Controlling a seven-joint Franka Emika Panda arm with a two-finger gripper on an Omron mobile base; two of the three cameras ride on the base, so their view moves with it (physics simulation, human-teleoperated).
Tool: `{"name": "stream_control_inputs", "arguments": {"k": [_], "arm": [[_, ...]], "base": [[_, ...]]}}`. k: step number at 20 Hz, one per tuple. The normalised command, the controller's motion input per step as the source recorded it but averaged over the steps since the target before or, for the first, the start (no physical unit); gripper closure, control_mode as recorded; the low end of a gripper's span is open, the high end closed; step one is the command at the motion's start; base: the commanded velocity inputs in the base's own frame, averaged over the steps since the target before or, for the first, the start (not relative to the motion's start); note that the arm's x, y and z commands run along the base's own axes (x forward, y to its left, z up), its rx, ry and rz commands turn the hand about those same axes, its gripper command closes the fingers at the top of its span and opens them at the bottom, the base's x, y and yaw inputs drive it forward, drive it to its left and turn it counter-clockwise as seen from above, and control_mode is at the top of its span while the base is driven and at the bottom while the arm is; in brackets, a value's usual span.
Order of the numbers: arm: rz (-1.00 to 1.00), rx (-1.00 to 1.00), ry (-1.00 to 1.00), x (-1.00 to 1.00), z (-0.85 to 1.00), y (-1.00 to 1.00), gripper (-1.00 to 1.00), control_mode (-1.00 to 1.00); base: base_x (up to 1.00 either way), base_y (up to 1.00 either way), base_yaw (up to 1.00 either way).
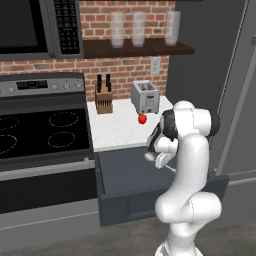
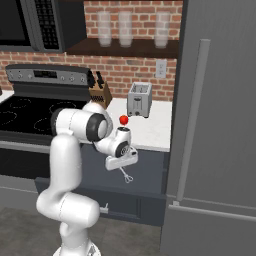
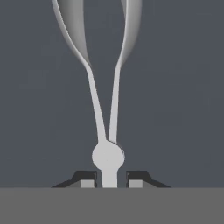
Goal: Pick the tongs from the drawer and place it on the counter.
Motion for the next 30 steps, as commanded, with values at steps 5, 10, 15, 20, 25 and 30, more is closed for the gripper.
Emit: {"name": "stream_control_inputs", "arguments": {"k": [5, 10, 15, 20, 25, 30], "arm": [[0.14, 0.0, 0.02, -0.09, 0.52, -0.15, 1.0, -1.0], [0.25, 0.0, 0.01, -0.2, 0.6, 0.0, 1.0, -1.0], [0.21, -0.03, 0.01, -0.44, 0.68, 0.0, 1.0, -1.0], [0.12, -0.01, 0.0, -0.41, 0.84, 0.02, 1.0, -1.0], [0.02, 0.0, -0.03, -0.02, 0.98, 0.25, 1.0, -1.0], [0.0, 0.0, -0.09, 0.41, 0.72, 0.34, 1.0, -1.0]], "base": [[0.0, 0.0, 0.0], [0.0, 0.0, 0.0], [0.0, 0.0, 0.0], [0.0, 0.0, 0.0], [0.0, 0.0, 0.0], [0.0, 0.0, 0.0]]}}
